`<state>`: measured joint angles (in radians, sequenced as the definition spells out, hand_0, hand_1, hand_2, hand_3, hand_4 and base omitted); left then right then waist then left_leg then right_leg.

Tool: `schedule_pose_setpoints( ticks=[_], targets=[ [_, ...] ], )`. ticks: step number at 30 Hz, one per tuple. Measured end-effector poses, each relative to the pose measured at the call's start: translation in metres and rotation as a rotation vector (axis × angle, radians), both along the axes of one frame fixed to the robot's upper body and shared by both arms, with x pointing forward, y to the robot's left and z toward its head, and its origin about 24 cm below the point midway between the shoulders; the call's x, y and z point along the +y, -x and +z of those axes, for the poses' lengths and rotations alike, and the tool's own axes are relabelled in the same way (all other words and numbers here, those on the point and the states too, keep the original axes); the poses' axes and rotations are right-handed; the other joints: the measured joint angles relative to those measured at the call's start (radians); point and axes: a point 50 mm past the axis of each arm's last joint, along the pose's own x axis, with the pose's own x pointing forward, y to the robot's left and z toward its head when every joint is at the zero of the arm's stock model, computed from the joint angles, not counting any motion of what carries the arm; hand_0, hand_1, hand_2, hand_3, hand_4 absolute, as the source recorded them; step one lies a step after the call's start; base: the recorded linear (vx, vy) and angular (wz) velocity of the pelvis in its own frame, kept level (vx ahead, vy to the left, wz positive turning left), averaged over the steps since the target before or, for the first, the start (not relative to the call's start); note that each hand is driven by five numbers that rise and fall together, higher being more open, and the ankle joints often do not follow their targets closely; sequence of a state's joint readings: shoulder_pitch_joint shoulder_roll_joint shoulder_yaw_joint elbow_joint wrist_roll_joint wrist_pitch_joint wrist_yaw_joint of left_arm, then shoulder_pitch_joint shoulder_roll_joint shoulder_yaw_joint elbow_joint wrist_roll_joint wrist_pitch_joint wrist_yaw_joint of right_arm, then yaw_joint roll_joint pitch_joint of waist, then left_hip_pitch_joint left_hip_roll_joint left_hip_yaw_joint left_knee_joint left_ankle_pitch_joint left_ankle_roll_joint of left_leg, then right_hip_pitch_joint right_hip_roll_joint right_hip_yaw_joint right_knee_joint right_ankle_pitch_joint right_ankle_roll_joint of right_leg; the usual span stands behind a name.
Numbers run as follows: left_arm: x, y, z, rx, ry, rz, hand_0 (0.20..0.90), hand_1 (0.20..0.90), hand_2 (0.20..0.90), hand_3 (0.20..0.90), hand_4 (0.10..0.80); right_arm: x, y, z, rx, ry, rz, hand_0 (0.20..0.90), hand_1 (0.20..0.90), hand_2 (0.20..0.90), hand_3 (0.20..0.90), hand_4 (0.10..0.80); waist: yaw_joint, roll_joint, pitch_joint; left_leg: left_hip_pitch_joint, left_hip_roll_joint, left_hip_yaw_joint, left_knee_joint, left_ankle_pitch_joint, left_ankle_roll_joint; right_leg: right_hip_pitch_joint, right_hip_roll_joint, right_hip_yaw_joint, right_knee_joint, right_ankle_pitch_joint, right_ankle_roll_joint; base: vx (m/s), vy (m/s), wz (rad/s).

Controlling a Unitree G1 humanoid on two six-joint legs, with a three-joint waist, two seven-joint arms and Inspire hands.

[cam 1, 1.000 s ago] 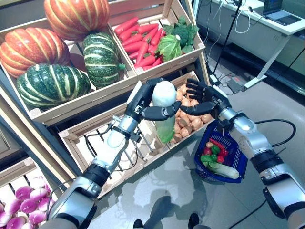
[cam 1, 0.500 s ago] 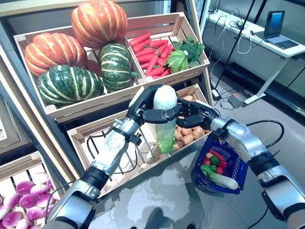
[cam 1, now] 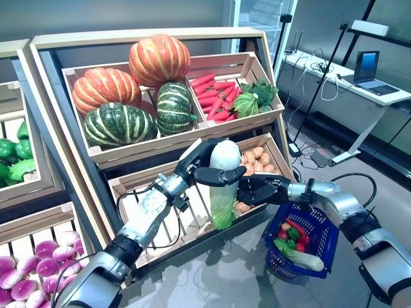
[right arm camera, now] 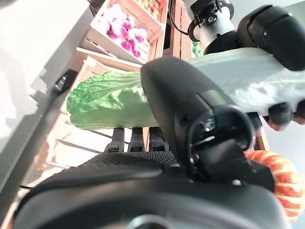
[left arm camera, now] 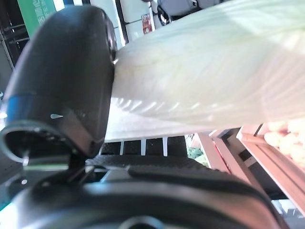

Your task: Put vegetables into the basket

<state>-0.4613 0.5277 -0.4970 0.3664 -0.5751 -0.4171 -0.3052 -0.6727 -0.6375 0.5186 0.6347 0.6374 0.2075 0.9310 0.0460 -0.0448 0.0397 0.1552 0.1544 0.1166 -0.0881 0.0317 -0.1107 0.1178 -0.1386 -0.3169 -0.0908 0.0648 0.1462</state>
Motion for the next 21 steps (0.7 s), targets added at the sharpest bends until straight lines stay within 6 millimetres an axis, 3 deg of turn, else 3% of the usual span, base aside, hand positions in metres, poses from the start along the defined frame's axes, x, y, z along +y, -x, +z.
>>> schedule_pose_setpoints(
  ticks=[8,21],
  targets=[
    [0.001,0.002,-0.002,0.024,0.036,-0.039,0.300,0.300,0.300,0.300,0.400,-0.020,0.007,0.000,0.043,-0.031,0.007,0.900,0.900,0.900,0.900,0.800,-0.004,0.000,-0.001,0.001,0.000,0.001,0.000,0.001,0.000,0.000,0.000,0.003,0.000,0.001,0.000,0.000,0.000,0.00],
    [0.007,0.010,-0.018,0.082,0.046,-0.026,0.300,0.300,0.300,0.300,0.400,-0.015,0.020,-0.023,0.110,-0.085,-0.012,0.900,0.900,0.900,0.900,0.800,-0.004,0.004,-0.005,0.008,0.000,0.002,0.000,0.001,0.000,0.005,0.001,0.005,0.000,0.001,0.000,0.000,0.000,0.00]
  ],
)
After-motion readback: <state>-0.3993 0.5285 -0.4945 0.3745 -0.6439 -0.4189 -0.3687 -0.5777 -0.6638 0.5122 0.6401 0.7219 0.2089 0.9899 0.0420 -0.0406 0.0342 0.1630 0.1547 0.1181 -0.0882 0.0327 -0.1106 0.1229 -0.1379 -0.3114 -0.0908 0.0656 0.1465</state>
